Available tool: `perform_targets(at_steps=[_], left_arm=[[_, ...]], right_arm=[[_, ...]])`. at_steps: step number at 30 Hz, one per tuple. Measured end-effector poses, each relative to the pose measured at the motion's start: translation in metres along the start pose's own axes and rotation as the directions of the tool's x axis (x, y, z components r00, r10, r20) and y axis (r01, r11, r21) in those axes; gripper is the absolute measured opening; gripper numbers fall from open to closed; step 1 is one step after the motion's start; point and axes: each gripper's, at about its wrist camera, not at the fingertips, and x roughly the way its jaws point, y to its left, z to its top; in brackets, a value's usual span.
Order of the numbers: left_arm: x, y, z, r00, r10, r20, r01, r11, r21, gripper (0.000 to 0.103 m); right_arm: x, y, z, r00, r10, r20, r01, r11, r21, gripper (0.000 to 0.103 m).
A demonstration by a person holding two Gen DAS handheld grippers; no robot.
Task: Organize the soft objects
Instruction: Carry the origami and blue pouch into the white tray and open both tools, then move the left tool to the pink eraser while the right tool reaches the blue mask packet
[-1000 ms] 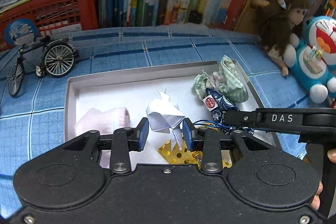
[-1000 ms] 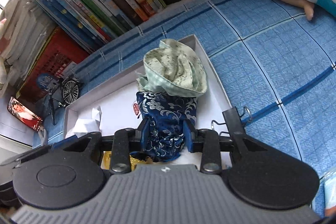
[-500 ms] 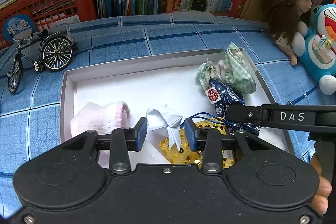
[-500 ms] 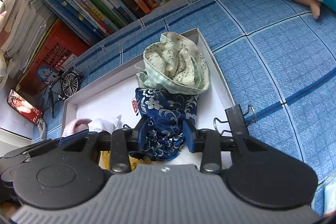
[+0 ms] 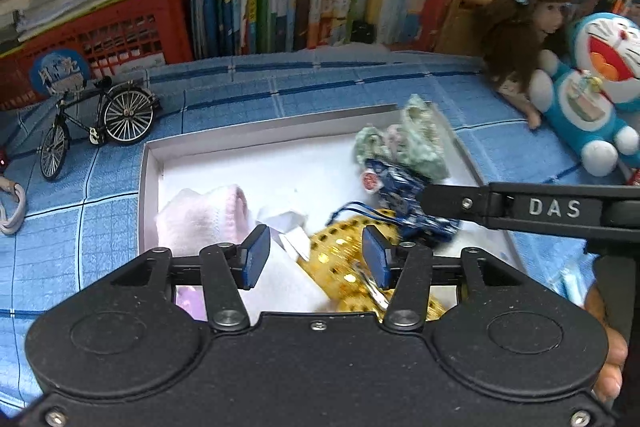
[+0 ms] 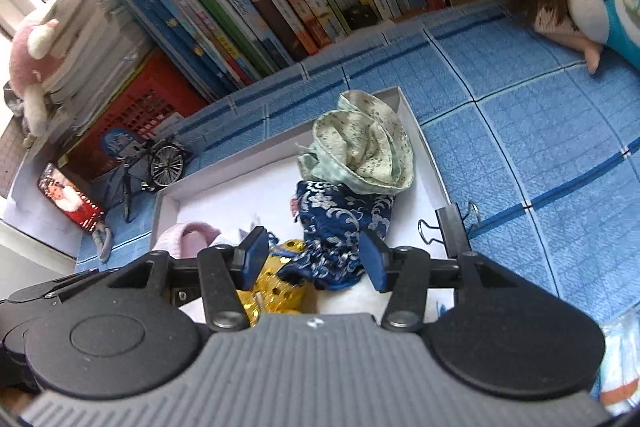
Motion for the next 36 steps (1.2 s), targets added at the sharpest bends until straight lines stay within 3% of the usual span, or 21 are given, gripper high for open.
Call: perform_targets(at_steps=[8,14,25,36], left_arm=[[-0.055,-0.030,-0.029,0.997,-0.054,0.053,0.050,0.996,0.074,0.054],[-0.092,-0.044,-0.060,0.990,-0.100,0.099,0.094,0.993,0.066,0.055],[-0.147,-0.072,-0.151,0.945,-0.166,0.283,0.142,0.985,0.102,0.069],[-0.157,-0.071,-0.216,0.905,-0.186,0.383,0.180,0.982,0.051,0.075]], right_arm=[[-0.056,0.004,-0.019,0.995,0.017,0.093,-0.008,0.995,-0.096,0.071],[-0.101,-0.003,-0.040,0.985,0.064,0.162,-0.040,0.989,-0.142,0.074],[-0.160,-0.020,-0.103,0.933,0.147,0.329,-0.058,0.962,-0.266,0.082],[-0.169,-0.045,-0.161,0.896,0.118,0.429,0.026,0.949,-0.315,0.087]])
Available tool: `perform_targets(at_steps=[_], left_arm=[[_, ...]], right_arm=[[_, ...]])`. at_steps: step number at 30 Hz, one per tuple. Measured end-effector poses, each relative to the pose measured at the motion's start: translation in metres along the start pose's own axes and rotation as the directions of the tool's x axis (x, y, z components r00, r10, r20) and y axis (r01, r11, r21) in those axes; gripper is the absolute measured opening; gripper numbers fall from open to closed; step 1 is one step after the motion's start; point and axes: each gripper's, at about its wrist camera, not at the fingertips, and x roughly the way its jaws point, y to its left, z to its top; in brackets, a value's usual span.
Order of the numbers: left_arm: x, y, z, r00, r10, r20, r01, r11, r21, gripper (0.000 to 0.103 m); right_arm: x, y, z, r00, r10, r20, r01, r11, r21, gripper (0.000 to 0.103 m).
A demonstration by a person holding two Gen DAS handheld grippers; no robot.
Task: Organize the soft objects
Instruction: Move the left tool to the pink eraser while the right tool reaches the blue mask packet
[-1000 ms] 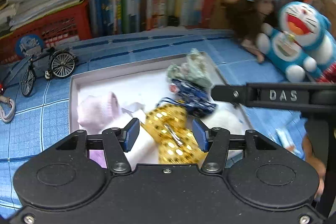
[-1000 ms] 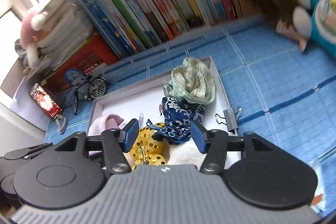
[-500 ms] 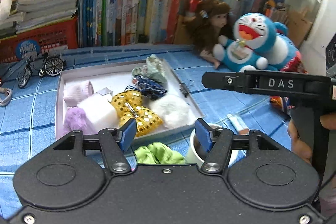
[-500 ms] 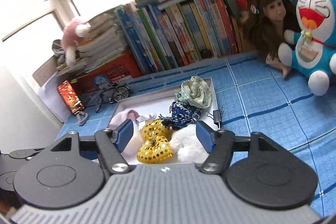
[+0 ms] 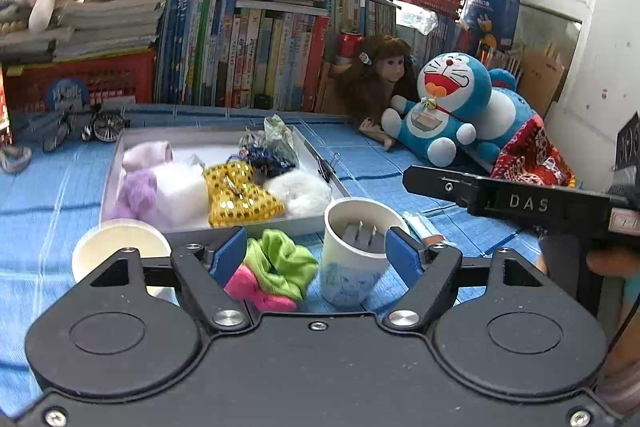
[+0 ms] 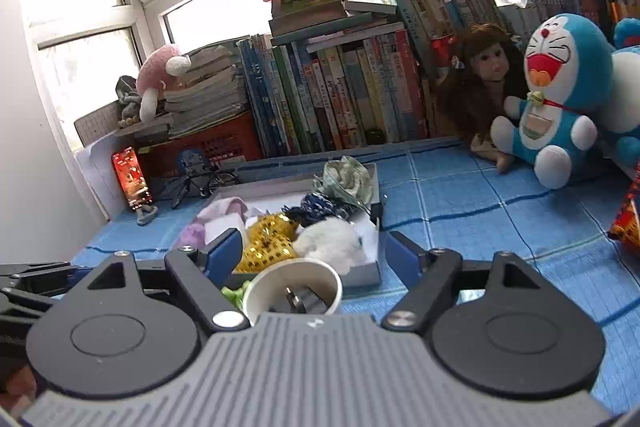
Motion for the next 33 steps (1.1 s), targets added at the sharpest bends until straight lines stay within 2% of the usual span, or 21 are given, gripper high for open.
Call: perform_targets(at_steps=[3,8,13,18,22,24,26,29,33], left_arm=[[-0.003,0.001,-0.018,1.000,0.011,0.013,-0.010,1.000,-0.029,0.075],[-0.007,0.000,-0.043,0.997,0.063,0.054,-0.062,0.998,-0.019,0.077],[-0.010,0.003,-0.063,0.990,0.112,0.080,-0.109,0.993,-0.036,0.078],[-0.013,0.004,-0.079,0.977,0.155,0.145,-0.151,0.988,-0.036,0.079],[-0.011,0.008,-0.092,0.971,0.187,0.151,-0.182,0.982,-0.046,0.079],[-0.010,0.010,-0.097,0.966,0.207,0.153,-0.202,0.978,-0.048,0.076],[-0.007,0.011,-0.102,0.962,0.227,0.149,-0.223,0.974,-0.043,0.067],[-0.001,0.014,-0.108,0.961,0.249,0.120,-0.246,0.968,-0.039,0.060],[0.006,0.019,-0.111,0.960,0.262,0.094,-0.258,0.964,-0.060,0.058]], right_arm=[[-0.004,-0.001,-0.014,1.000,-0.007,0.023,0.007,1.000,0.006,0.088],[-0.012,-0.002,-0.033,0.997,-0.024,0.073,0.026,0.999,-0.022,0.089],[-0.018,-0.003,-0.054,0.986,-0.076,0.146,0.081,0.996,-0.027,0.090],[-0.017,-0.008,-0.074,0.980,-0.108,0.167,0.113,0.993,-0.018,0.091],[-0.017,-0.012,-0.084,0.972,-0.154,0.176,0.164,0.986,-0.039,0.091],[-0.017,-0.015,-0.088,0.968,-0.177,0.175,0.188,0.981,-0.049,0.091],[-0.015,-0.020,-0.091,0.965,-0.206,0.161,0.217,0.975,-0.053,0.091],[-0.011,-0.028,-0.097,0.955,-0.262,0.142,0.271,0.961,-0.054,0.091],[-0.005,-0.038,-0.098,0.943,-0.311,0.120,0.318,0.947,-0.047,0.091]])
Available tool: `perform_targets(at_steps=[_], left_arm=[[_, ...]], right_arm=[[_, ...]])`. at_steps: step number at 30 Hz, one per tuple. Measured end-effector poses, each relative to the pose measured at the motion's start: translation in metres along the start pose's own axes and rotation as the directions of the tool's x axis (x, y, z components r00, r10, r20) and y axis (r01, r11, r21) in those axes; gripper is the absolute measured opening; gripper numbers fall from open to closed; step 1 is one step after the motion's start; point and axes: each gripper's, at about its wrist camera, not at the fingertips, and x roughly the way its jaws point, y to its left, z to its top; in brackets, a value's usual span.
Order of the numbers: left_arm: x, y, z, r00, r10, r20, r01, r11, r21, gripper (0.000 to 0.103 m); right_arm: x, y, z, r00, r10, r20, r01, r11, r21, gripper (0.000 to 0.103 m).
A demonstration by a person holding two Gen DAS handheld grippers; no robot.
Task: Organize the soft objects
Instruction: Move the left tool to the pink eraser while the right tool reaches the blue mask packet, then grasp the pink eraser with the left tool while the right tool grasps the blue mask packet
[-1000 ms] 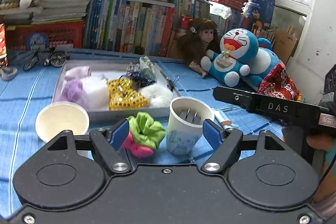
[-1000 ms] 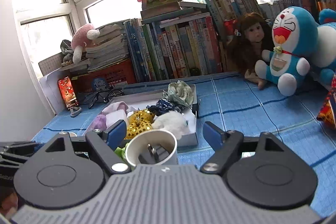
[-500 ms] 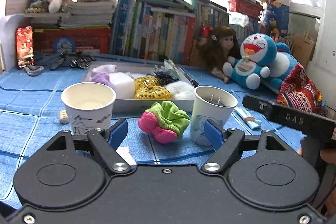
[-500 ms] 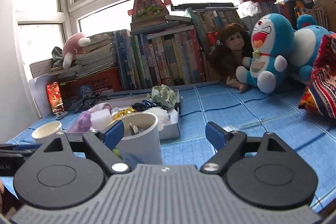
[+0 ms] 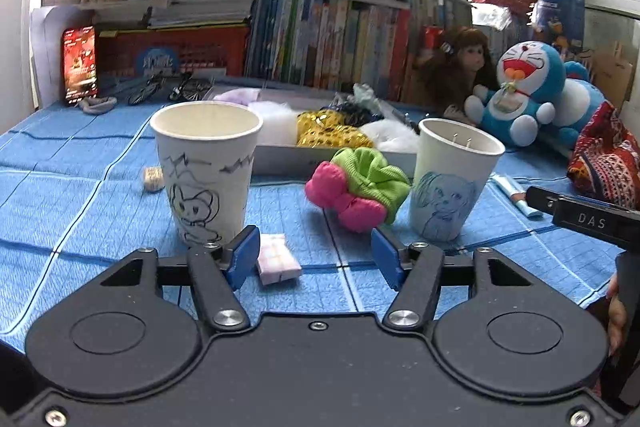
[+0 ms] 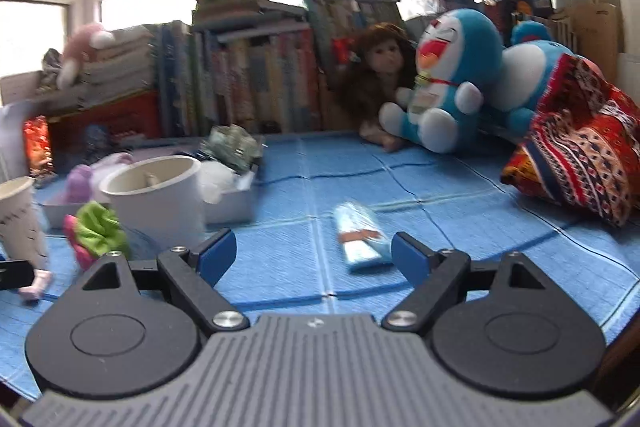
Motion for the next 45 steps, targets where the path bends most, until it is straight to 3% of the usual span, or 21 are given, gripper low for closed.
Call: perform_targets(at_steps=[5,14,45], left_arm=[[0.011,0.002,-0.004,0.999,0.029,-0.021,-0.029,1.000,-0.007,0.053],[0.025,0.004,-0.004,0.998,0.057,-0.039,-0.058,0.998,-0.026,0.052],[0.045,0.002,-0.004,0.992,0.108,-0.069,-0.110,0.994,-0.017,0.050]], right_arm=[[0.019,-0.007,0.002,0.998,-0.058,-0.034,0.057,0.998,-0.022,0.091],[0.049,-0.016,0.015,0.989,-0.102,-0.105,0.101,0.995,-0.017,0.091],[0.085,-0.013,0.018,0.979,-0.096,-0.182,0.088,0.995,-0.050,0.091]])
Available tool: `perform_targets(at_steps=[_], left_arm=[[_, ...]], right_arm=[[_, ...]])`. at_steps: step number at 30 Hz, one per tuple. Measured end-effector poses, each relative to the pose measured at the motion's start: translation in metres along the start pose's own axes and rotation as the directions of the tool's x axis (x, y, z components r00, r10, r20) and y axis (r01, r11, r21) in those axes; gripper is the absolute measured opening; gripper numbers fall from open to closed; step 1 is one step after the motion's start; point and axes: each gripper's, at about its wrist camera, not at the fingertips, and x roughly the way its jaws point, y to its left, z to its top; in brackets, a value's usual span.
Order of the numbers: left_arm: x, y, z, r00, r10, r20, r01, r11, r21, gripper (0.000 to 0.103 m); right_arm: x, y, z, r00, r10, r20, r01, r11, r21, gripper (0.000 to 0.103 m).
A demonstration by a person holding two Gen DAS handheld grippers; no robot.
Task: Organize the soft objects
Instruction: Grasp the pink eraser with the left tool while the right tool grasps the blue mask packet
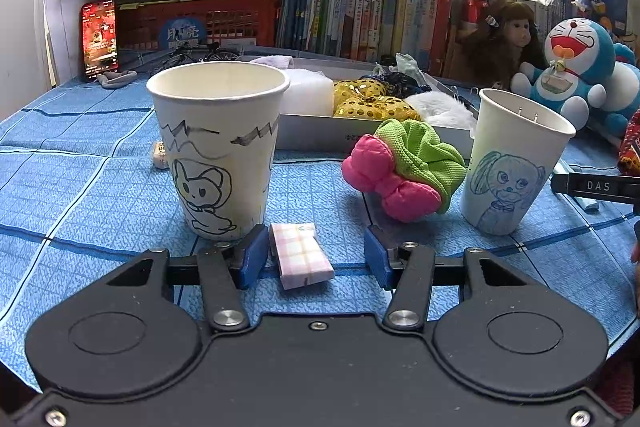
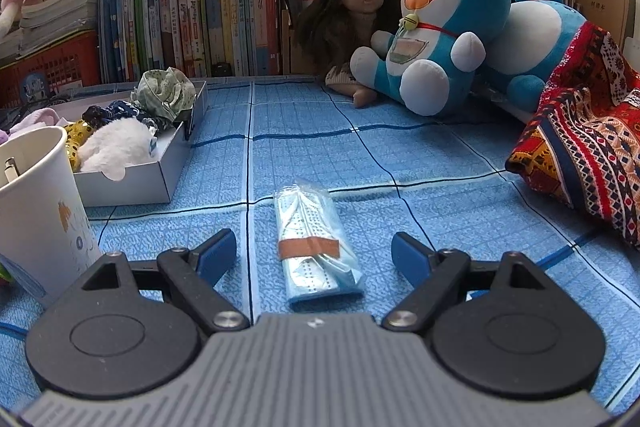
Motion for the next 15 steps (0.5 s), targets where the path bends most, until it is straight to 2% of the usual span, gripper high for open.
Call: perform_targets(at_steps=[7,12,15], left_arm=[[0.0027,0.0017,0.0003,1.000,0.006,0.003,-0.006,1.000,0.009,0.046],[0.0027,0.0014,-0.0002,1.000,0.008,0.003,-0.008,1.000,0.011,0.042],[0.0025,0.0021,-0.0009,1.000,0.015,0.005,-0.015,1.000,0.019,0.037]], right_arm=[[0.0032,-0.0006,-0.0003,1.000,0.013,-0.015,-0.013,1.000,0.004,0.089],[0.0041,-0.0003,-0.0003,0.999,0.027,-0.018,-0.027,1.000,-0.004,0.084],[0.0032,0.0016,-0.0011,0.999,0.035,-0.012,-0.036,0.999,-0.019,0.079]])
